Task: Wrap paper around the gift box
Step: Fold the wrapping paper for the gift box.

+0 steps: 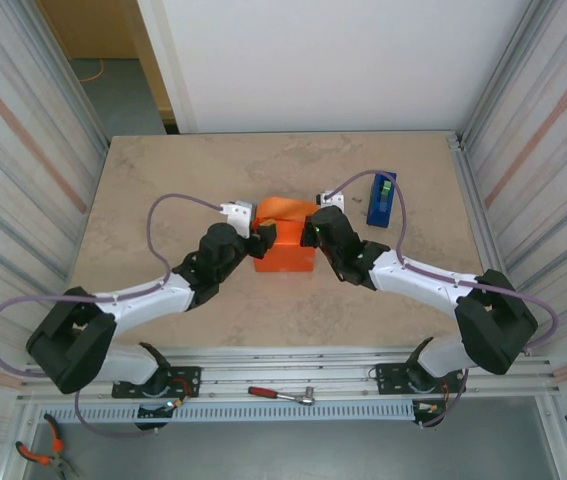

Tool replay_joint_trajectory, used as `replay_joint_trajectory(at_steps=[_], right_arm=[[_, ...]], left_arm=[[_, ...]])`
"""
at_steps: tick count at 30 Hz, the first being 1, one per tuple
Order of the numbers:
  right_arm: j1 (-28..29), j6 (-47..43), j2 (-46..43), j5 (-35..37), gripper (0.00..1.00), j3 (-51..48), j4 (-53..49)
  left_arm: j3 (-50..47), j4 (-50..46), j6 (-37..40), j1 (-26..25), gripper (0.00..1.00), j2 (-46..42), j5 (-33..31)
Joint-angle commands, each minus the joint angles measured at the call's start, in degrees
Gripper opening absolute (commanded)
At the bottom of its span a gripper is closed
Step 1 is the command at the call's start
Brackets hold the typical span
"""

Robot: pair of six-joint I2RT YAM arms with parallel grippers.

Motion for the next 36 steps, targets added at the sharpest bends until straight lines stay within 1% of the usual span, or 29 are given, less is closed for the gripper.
replay_joint_trajectory(at_steps=[1,5,9,14,20,24,31,35,36], right_arm=[[1.3,1.4,0.1,-2.1,0.0,-2.0,-5.4],[1.3,1.4,0.5,-2.2,0.0,-1.5,-5.9],[1.3,1.4,0.8,-2.2,0.0,-1.1,-6.2],[1.3,1.5,1.2,-2.4,0.0,-0.8,-6.7],[1.3,1.3,1.4,-2.7,0.0,-0.5,-7.2],[1.2,1.1,1.5,-2.7,0.0,-0.4,-7.5],[1.3,1.1,1.2,-3.0,0.0,0.2,-8.4],[0.5,0.7,0.8,-3.6,0.0,2.3,-10.2],[0.1,0.9,0.9,-3.8,0.02,3.3,-11.2]], left_arm=[[-0.4,-2.0,1.4,0.3,0.77,-6.2,-3.8],[-1.5,-3.7,0.6,1.9,0.92,-11.8,-5.0],[-2.4,-4.5,-0.1,2.6,0.94,-13.3,-4.1],[-2.0,-2.8,-0.2,2.2,0.91,-8.7,-1.6],[1.4,-0.7,2.2,1.5,0.89,-1.3,-1.6],[3.7,0.2,4.4,1.4,0.87,3.1,-4.1],[5.4,0.0,5.4,1.4,0.82,8.2,-10.5],[5.3,-0.9,5.1,1.1,0.75,9.5,-11.7],[5.1,-0.9,5.0,1.0,0.73,9.5,-11.7]])
